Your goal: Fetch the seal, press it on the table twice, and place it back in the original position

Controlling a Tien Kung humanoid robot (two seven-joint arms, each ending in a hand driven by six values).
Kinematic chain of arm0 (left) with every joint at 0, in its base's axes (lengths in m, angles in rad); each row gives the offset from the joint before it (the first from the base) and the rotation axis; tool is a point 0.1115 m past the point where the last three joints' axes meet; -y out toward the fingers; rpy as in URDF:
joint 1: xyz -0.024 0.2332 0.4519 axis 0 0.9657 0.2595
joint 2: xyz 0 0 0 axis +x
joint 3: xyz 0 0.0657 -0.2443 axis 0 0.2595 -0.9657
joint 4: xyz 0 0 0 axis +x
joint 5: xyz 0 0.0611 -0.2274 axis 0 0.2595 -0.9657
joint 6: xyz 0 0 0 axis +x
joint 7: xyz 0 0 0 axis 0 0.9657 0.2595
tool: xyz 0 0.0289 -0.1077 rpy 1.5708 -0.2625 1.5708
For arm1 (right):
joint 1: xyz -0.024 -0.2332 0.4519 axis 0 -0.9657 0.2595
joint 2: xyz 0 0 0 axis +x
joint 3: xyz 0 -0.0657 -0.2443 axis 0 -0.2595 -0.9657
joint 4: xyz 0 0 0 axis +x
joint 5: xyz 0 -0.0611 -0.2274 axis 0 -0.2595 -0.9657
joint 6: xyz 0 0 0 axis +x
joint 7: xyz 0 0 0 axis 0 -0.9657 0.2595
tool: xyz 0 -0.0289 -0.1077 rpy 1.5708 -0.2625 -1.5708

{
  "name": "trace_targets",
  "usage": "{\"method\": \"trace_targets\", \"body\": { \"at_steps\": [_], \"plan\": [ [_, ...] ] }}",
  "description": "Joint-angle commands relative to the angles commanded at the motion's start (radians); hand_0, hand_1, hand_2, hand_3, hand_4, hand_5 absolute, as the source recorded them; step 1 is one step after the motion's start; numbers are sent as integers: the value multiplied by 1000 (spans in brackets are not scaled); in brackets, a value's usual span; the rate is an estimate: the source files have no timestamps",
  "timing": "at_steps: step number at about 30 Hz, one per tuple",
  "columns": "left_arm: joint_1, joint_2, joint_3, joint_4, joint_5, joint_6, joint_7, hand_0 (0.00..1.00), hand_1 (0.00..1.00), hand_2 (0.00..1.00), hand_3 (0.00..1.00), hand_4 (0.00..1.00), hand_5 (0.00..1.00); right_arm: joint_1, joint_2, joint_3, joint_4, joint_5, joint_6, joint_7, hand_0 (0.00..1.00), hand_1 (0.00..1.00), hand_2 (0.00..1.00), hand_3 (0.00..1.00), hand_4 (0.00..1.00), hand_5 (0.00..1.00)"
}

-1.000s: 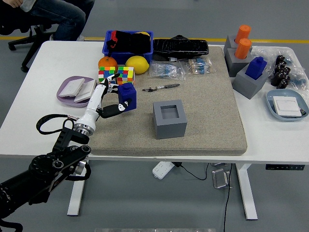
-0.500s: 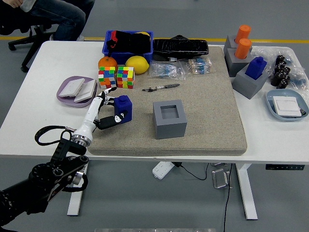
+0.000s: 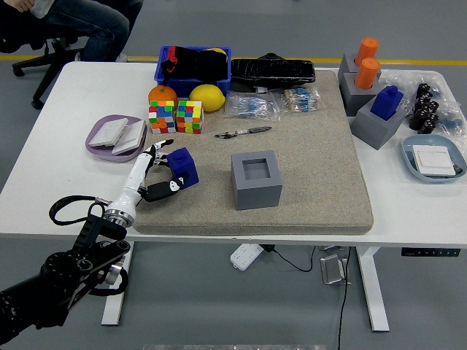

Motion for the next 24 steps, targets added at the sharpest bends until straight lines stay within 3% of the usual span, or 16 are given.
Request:
{"method": "trace_targets", "body": {
  "at_steps": [9, 16, 24],
  "plan": [
    [-26, 9, -58, -81, 43, 2, 7, 805, 569, 463, 866, 716, 2, 2, 0, 0, 1, 2, -1, 0, 950, 800, 798, 816, 899, 495],
    [-61, 23, -71, -170, 94, -15, 44, 811, 571, 461, 865, 719, 2, 2, -2, -2, -1, 2, 0, 0, 951, 799, 798, 816, 899, 496],
    [-112, 45, -69, -311, 201, -92, 154, 814, 571, 461, 866, 719, 2, 7, -8, -11, 0, 4, 0, 0, 951, 799, 797, 816, 899, 496]
  ]
}}
